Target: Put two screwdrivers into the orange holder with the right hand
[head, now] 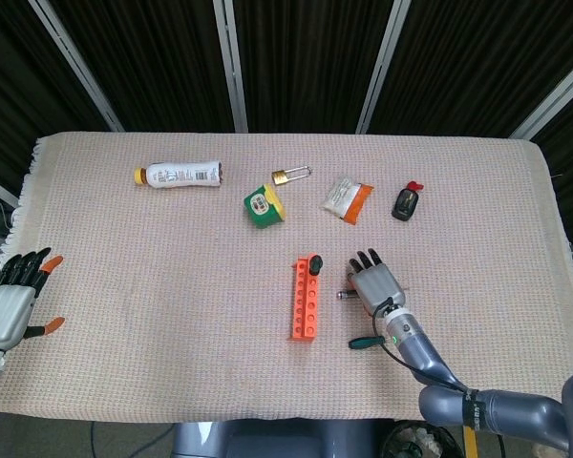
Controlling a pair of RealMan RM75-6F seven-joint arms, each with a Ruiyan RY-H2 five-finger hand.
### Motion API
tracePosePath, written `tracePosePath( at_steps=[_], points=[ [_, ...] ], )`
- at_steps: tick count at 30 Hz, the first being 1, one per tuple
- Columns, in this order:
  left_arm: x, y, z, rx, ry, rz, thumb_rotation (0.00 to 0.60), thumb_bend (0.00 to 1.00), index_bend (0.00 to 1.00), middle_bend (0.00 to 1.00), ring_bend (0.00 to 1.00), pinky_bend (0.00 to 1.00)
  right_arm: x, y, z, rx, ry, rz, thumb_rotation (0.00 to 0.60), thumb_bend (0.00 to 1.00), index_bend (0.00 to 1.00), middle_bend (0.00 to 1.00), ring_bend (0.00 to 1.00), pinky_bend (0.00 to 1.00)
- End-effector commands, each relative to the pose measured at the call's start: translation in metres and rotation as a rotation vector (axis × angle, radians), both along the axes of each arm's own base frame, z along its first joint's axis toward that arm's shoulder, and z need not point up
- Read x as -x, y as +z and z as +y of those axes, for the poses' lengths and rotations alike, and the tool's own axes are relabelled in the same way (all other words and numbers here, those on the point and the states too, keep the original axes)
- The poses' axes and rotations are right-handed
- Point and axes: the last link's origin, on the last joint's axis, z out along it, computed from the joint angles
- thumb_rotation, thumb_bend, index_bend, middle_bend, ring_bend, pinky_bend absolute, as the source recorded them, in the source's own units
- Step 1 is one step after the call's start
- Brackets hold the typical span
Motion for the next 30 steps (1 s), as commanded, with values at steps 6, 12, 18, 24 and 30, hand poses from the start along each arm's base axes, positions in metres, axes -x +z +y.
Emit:
tracePosePath(
  at_steps=[6, 12, 18, 24, 30],
  points=[
    [0.003, 0.000, 0.001, 0.004, 0.007, -0.003, 0.600, 0.14, 0.11, 0.00, 0.00, 0.00, -0.005, -0.006, 0.003, -0.014, -0.006, -0.018, 0.600, 0.26, 0.43, 0.12, 0.00, 0.00],
    [0.002, 0.001, 0.003, 0.000, -0.001, -0.004, 0.599, 0.14, 0.10, 0.00, 0.00, 0.00, -0.005, -0.007, 0.009, -0.038, -0.016, -0.025, 0.600, 0.26, 0.45, 0.13, 0.00, 0.00],
    [0.002, 0.000, 0.002, 0.002, 0.001, -0.006, 0.600, 0.14, 0.10, 0.00, 0.00, 0.00, -0.006, -0.006, 0.012, -0.049, -0.027, -0.047, 0.600, 0.26, 0.45, 0.13, 0.00, 0.00],
    [0.004, 0.002, 0.000, 0.001, 0.010, -0.003, 0.600, 0.14, 0.10, 0.00, 0.00, 0.00, -0.006, -0.010, 0.012, -0.055, -0.021, -0.048, 0.600, 0.26, 0.45, 0.14, 0.00, 0.00],
    [0.003, 0.002, 0.001, 0.006, 0.012, -0.001, 0.600, 0.14, 0.10, 0.00, 0.00, 0.00, -0.007, -0.013, 0.012, -0.057, -0.025, -0.060, 0.600, 0.29, 0.48, 0.15, 0.00, 0.00]
  ],
)
